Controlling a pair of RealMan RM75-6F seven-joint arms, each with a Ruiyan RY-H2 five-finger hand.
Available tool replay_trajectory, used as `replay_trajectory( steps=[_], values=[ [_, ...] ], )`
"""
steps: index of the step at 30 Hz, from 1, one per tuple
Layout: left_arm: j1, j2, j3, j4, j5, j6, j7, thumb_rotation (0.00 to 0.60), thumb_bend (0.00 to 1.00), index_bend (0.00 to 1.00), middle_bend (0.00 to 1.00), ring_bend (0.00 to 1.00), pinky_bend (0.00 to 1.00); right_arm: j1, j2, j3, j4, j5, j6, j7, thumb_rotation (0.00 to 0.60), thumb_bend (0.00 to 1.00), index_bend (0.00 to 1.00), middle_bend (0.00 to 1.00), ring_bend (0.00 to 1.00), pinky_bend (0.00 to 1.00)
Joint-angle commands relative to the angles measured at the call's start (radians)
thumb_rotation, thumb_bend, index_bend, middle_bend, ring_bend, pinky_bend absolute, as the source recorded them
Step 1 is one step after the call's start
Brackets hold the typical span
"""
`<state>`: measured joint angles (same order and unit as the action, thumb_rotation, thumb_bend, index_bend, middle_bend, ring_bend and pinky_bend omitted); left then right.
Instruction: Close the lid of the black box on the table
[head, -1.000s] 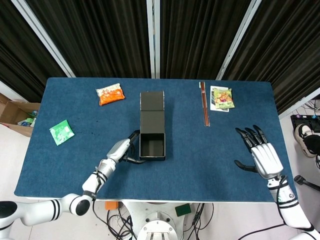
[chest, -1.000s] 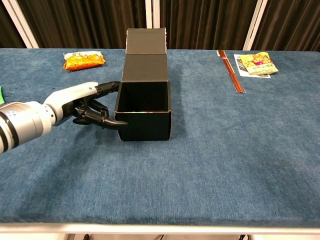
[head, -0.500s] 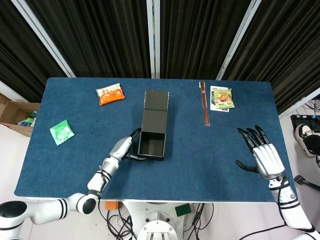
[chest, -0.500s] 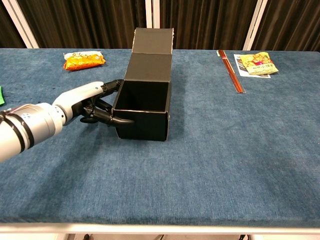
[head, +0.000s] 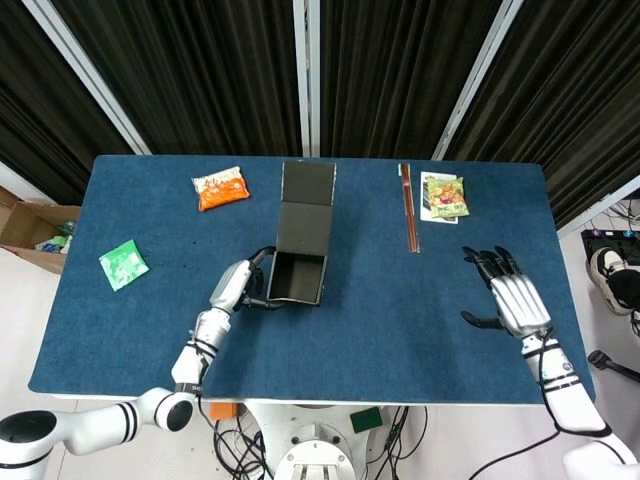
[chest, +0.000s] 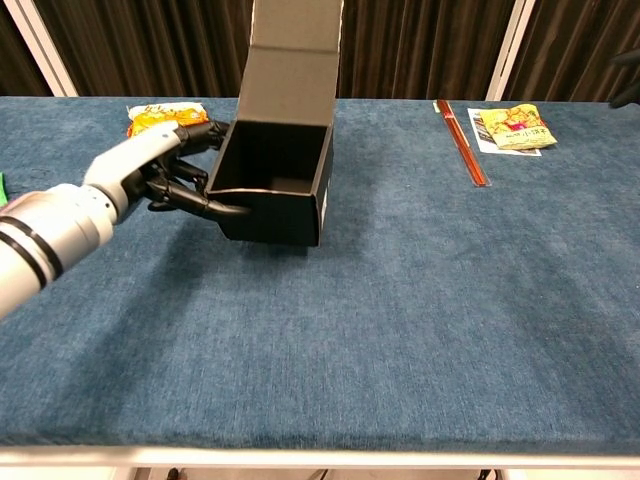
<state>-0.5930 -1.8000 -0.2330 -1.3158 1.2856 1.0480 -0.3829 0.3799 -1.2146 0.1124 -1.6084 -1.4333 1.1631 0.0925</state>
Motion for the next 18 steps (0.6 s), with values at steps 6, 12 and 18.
replay_trajectory(
  steps=[6,12,18],
  values=[
    [0.012,0.120,0.026,-0.214,0.079,0.038,0.050,0.600,0.02,0.63,0.63,0.73,1.00,0.284,-0.123,0.208,0.002,0.380,-0.367,0.023,0.600,0.18,0.08,0.26,0.09,0.09],
    [-0.008,0.136,0.014,-0.277,0.086,0.037,0.092,0.600,0.02,0.62,0.63,0.73,1.00,0.440,-0.260,0.269,0.088,0.530,-0.393,-0.075,0.600,0.18,0.09,0.27,0.10,0.09],
    [-0.023,0.143,0.018,-0.290,0.061,0.014,0.145,0.600,0.02,0.62,0.63,0.73,1.00,0.518,-0.354,0.337,0.129,0.575,-0.342,-0.076,0.600,0.20,0.09,0.28,0.10,0.09]
  ],
)
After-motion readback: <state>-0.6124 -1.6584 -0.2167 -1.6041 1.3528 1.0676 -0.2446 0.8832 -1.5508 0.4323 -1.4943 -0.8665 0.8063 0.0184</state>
